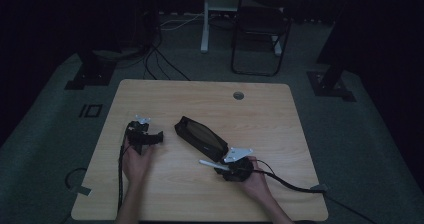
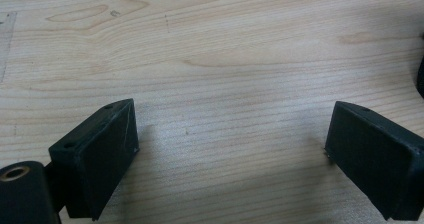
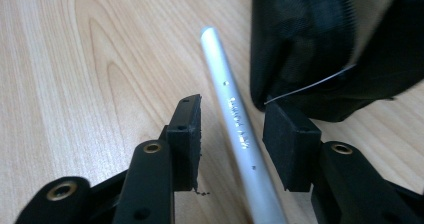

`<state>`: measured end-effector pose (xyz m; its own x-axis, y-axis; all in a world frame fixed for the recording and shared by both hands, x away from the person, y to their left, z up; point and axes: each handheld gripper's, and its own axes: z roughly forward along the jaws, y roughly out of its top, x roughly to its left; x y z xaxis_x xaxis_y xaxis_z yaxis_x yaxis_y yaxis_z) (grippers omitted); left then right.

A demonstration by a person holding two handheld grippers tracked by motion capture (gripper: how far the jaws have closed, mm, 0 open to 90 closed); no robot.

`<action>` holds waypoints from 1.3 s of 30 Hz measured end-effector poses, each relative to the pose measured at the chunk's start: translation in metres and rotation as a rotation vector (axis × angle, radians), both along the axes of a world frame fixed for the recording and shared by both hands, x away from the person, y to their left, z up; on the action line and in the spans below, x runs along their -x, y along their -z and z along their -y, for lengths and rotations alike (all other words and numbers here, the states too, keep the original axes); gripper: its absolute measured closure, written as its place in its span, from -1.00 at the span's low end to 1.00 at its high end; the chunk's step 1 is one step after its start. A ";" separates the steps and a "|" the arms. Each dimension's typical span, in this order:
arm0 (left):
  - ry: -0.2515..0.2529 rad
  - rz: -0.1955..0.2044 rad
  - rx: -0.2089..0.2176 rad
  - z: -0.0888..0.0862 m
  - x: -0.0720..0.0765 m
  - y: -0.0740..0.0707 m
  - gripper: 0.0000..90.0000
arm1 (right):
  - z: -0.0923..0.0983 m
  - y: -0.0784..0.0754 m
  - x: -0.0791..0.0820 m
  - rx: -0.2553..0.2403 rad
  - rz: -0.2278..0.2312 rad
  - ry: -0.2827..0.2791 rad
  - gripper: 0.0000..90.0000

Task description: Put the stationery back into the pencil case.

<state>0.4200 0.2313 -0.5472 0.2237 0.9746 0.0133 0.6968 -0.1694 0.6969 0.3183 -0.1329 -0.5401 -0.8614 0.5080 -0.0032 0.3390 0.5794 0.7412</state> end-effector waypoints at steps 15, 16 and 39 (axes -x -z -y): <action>0.000 0.001 0.000 0.000 0.000 0.000 -0.84 | -0.005 0.005 0.006 0.020 -0.009 -0.012 0.71; 0.000 0.001 0.000 0.000 0.000 0.000 -0.84 | -0.005 0.005 0.006 0.020 -0.011 -0.009 0.72; -0.009 -0.001 0.001 0.000 0.000 0.000 -0.84 | -0.003 0.005 0.007 0.012 -0.012 -0.006 0.75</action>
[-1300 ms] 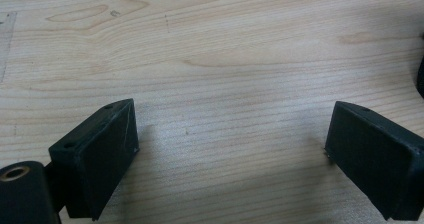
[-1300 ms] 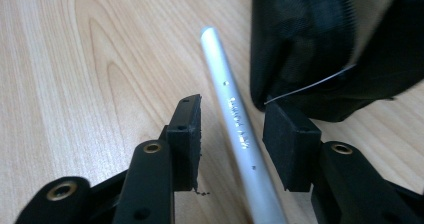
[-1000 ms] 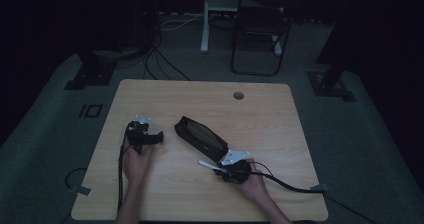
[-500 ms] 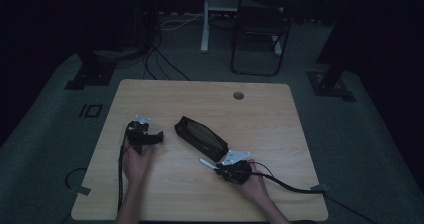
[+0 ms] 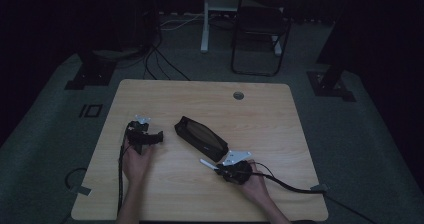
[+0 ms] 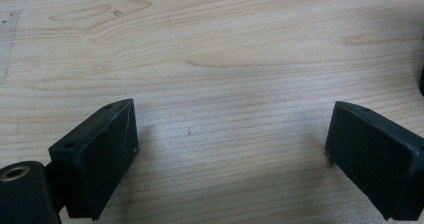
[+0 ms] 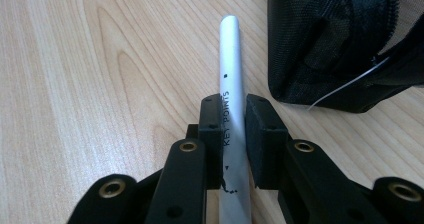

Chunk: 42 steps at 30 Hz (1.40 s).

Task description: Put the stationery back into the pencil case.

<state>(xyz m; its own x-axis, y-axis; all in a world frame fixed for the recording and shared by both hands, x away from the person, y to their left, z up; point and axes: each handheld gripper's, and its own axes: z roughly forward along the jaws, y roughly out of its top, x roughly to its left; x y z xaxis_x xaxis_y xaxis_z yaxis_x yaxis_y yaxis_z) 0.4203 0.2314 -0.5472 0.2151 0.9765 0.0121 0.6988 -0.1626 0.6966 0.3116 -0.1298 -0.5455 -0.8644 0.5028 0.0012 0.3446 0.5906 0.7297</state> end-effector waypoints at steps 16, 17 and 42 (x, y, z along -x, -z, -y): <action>-0.003 0.000 -0.001 0.000 0.000 0.000 -0.84 | 0.004 -0.008 0.004 -0.014 0.003 0.008 0.75; -0.003 0.000 -0.001 0.000 0.000 0.000 -0.84 | 0.004 -0.008 0.004 -0.014 0.003 0.008 0.75; -0.003 0.000 -0.001 0.000 0.000 0.000 -0.84 | 0.011 -0.024 0.011 -0.033 0.038 0.019 0.75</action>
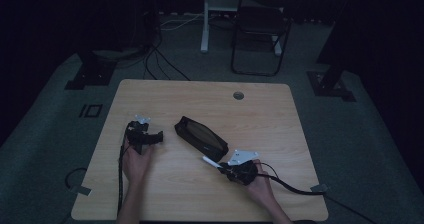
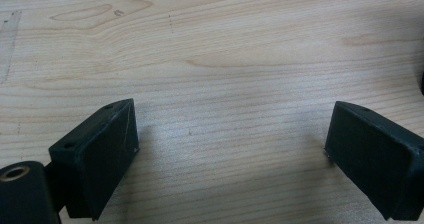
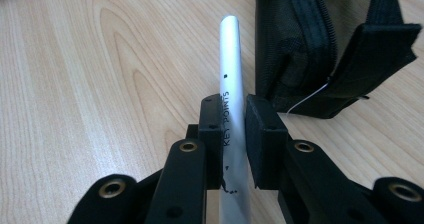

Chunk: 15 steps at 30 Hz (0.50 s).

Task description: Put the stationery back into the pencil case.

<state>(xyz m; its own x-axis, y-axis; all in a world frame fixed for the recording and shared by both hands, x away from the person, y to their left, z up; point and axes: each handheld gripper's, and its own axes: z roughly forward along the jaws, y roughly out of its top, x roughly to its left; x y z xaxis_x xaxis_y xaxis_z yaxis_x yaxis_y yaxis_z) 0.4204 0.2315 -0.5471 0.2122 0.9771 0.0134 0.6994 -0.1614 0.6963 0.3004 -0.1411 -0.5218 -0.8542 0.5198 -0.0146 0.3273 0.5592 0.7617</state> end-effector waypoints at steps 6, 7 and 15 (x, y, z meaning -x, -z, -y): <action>-0.001 0.000 0.000 0.000 0.000 0.000 -0.84 | 0.004 -0.002 -0.001 -0.002 0.008 0.013 0.75; -0.001 0.000 -0.001 0.000 0.000 0.000 -0.84 | 0.005 -0.003 -0.001 -0.003 0.009 0.016 0.75; 0.000 0.000 -0.001 0.000 0.000 0.000 -0.84 | 0.014 -0.008 -0.002 -0.011 0.014 0.043 0.75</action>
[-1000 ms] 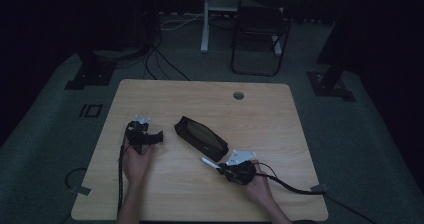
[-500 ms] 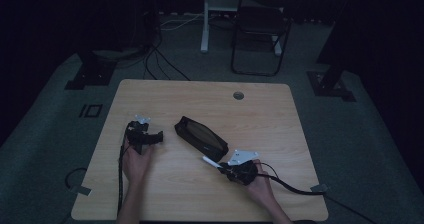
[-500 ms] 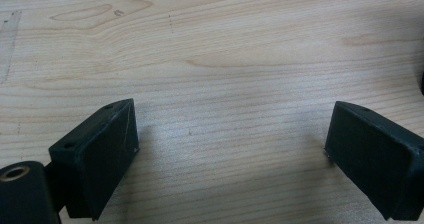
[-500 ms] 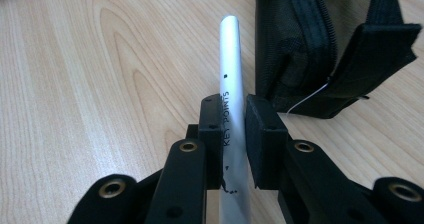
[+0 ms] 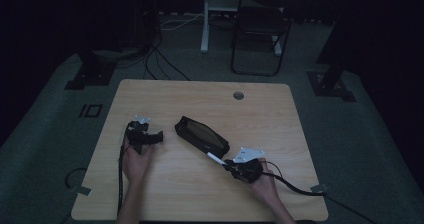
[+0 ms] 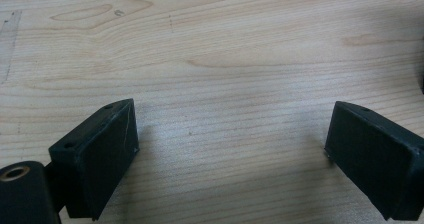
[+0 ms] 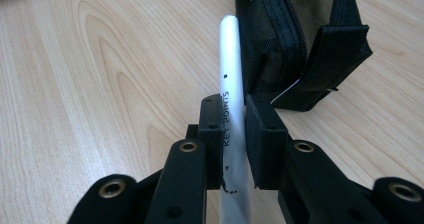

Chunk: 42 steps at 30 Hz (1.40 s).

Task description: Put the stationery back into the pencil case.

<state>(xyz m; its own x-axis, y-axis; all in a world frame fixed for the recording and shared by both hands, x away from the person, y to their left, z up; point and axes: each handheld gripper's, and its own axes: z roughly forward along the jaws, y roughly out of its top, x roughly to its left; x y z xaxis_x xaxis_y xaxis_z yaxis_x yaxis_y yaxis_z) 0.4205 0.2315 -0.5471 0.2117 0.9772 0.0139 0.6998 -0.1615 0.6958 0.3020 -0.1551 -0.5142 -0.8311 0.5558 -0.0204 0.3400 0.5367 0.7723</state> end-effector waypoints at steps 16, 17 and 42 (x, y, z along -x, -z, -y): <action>-0.001 0.000 0.000 0.000 0.000 0.000 -0.84 | 0.009 -0.014 0.002 -0.016 0.032 0.020 0.75; -0.001 0.000 0.000 0.000 0.000 0.000 -0.84 | 0.009 -0.014 0.002 -0.016 0.033 0.019 0.75; -0.004 0.001 0.001 0.000 0.000 0.000 -0.84 | 0.009 -0.025 0.000 -0.023 0.060 0.024 0.75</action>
<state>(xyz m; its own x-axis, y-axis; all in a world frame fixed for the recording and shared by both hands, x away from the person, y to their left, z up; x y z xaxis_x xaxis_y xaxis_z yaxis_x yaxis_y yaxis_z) 0.4208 0.2313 -0.5471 0.2081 0.9780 0.0128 0.6998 -0.1580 0.6967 0.3021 -0.1641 -0.4889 -0.8150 0.5768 -0.0564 0.3057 0.5106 0.8036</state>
